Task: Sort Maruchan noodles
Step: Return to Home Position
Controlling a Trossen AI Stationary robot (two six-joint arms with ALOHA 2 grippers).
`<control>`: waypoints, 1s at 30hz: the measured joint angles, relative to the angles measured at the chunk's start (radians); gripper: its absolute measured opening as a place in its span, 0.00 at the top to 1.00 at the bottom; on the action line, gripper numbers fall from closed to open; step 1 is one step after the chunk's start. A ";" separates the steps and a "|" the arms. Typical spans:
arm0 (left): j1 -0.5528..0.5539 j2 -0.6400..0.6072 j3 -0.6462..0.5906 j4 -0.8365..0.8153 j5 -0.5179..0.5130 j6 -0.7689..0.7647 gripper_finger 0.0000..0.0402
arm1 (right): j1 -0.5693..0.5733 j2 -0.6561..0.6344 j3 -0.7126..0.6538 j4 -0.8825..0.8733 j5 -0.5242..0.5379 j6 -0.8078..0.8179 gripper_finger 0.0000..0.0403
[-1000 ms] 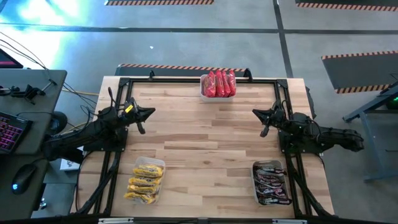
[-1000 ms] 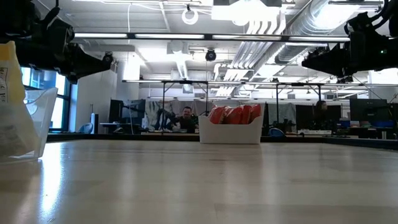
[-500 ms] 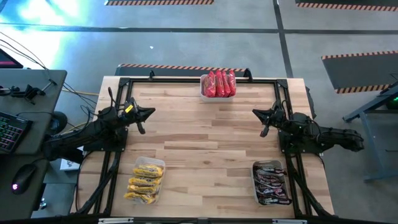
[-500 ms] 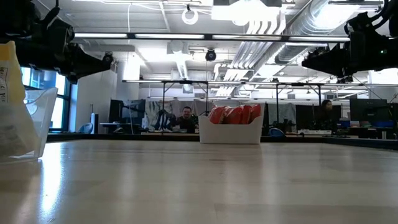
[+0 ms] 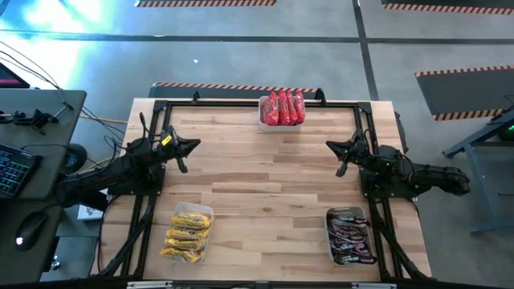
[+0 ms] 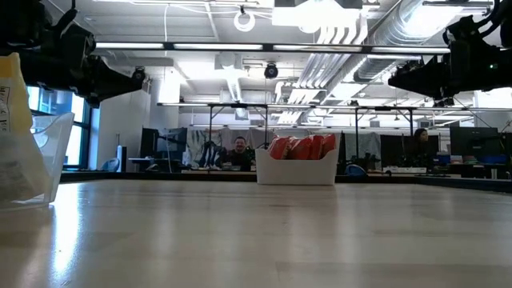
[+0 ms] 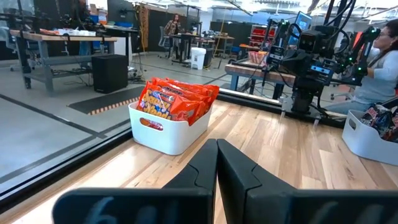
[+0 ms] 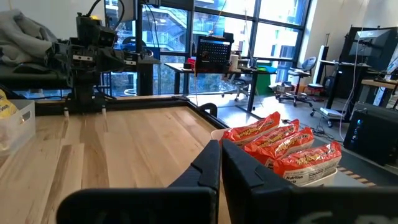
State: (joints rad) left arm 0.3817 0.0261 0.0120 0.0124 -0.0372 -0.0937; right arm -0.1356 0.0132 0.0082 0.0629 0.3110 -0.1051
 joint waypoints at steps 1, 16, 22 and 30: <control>0.000 0.000 0.000 0.000 0.000 0.000 0.99 | 0.000 0.000 0.000 0.000 0.000 0.000 1.00; -0.154 0.117 0.000 0.007 -0.010 0.000 0.99 | 0.000 0.000 0.000 0.000 0.000 0.000 1.00; -0.154 0.121 0.000 0.007 -0.010 0.000 0.99 | 0.000 0.000 0.000 0.000 0.000 0.000 1.00; -0.154 0.121 0.000 0.007 -0.010 0.000 0.99 | 0.000 0.000 0.000 0.000 0.000 0.000 1.00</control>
